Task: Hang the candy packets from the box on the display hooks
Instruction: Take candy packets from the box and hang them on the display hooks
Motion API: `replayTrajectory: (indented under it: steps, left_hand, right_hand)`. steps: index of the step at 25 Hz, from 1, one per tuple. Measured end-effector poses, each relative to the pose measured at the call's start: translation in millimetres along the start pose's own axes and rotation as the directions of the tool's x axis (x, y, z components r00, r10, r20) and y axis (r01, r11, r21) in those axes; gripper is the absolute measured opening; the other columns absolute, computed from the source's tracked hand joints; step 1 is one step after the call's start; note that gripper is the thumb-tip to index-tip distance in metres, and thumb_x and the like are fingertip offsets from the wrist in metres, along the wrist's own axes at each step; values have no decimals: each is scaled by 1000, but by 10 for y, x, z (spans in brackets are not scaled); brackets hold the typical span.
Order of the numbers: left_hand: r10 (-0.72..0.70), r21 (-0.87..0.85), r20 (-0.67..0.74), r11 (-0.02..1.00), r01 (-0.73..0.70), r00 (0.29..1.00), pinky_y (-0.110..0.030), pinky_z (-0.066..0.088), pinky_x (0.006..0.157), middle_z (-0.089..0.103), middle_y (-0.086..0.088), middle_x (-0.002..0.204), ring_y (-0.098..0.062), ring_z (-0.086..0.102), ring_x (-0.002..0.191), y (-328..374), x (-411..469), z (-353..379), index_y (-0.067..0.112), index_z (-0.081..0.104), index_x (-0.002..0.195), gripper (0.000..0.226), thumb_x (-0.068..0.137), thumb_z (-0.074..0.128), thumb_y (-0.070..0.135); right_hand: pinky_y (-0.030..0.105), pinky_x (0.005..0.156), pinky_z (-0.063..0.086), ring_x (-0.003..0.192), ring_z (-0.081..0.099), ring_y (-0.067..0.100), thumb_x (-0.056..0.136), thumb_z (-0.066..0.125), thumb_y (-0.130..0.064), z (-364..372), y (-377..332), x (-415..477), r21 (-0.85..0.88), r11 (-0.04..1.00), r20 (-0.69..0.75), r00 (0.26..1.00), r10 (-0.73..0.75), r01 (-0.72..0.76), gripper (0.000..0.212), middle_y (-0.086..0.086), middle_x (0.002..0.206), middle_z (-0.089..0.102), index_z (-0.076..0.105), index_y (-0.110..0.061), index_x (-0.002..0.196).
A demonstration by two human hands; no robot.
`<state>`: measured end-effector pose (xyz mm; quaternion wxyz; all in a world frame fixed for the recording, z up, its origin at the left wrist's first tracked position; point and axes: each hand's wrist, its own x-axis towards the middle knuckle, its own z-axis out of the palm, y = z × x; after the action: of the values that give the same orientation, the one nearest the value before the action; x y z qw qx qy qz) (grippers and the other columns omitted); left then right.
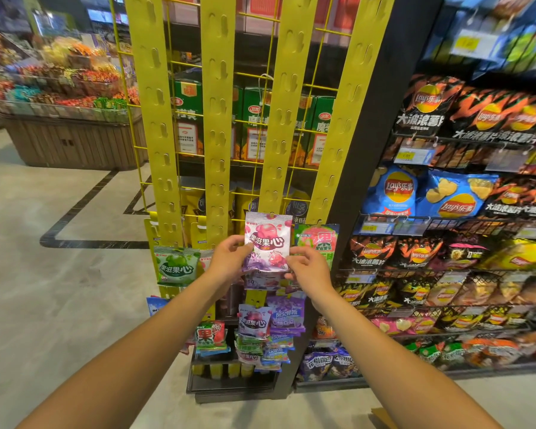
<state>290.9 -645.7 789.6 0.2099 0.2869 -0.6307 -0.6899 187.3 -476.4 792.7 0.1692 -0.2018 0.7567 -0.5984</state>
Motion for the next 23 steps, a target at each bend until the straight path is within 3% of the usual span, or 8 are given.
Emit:
replayTrajectory:
  steps: [3, 6, 7, 12, 17, 21, 23]
  left_hand:
    - [1, -12, -3, 1000, -1, 1000, -56, 61, 90, 74, -13, 114, -35, 73, 103, -31, -22, 14, 18, 71, 116, 15, 103, 65, 18]
    - [7, -8, -16, 1000, -7, 1000, -34, 60, 63, 74, -10, 105, -23, 74, 86, -49, -52, 44, 16, 70, 117, 16, 102, 65, 15]
    - [21, 22, -23, 1000, -20, 1000, -32, 57, 61, 74, -8, 102, -21, 72, 84, -58, -58, 44, 17, 70, 118, 16, 102, 65, 16]
    - [49, 86, -62, 995, -43, 997, -43, 55, 81, 68, 0, 94, -19, 63, 85, -121, -27, 42, 29, 66, 106, 12, 100, 70, 19]
    - [85, 137, -88, 988, -72, 993, -41, 53, 82, 66, 1, 94, -18, 63, 86, -169, -24, 17, 25, 62, 102, 14, 96, 74, 21]
    - [137, 237, -77, 965, -115, 988, -41, 56, 91, 68, 3, 108, -17, 65, 100, -173, -104, -9, 23, 64, 114, 17, 99, 71, 23]
    - [153, 293, -60, 947, -129, 986, -35, 55, 89, 66, 3, 120, -14, 64, 105, -162, -152, -37, 26, 61, 124, 26, 99, 69, 22]
  right_hand:
    - [23, 67, 61, 84, 74, 23, 102, 62, -12, 0, 64, 1, -24, 1000, -6, 1000, 20, -20, 21, -4, 116, 64, 65, -8, 122]
    - [22, 66, 59, 83, 75, 24, 101, 63, -14, 11, 125, -4, -26, 999, -28, 999, 34, -35, 18, 9, 112, 71, 65, -13, 120]
    - [20, 64, 57, 84, 74, 24, 102, 63, -14, 14, 148, -3, -19, 999, -36, 999, 40, -40, 16, 10, 111, 72, 65, -15, 118]
    - [18, 61, 55, 83, 72, 23, 100, 65, -13, 42, 257, 15, -25, 998, -53, 997, 59, -60, 16, 11, 107, 72, 67, -11, 116]
    - [36, 78, 62, 85, 73, 27, 97, 71, -17, 58, 346, 84, -68, 996, -72, 996, 53, -58, 14, 8, 98, 74, 69, -13, 111]
    - [43, 81, 62, 82, 74, 24, 97, 71, -22, 48, 325, 101, -146, 988, -79, 996, 36, -48, 10, 2, 91, 75, 69, -19, 106]
    - [45, 82, 63, 81, 74, 23, 97, 72, -22, 34, 313, 89, -128, 990, -70, 997, 44, -52, 8, 1, 89, 76, 68, -22, 104]
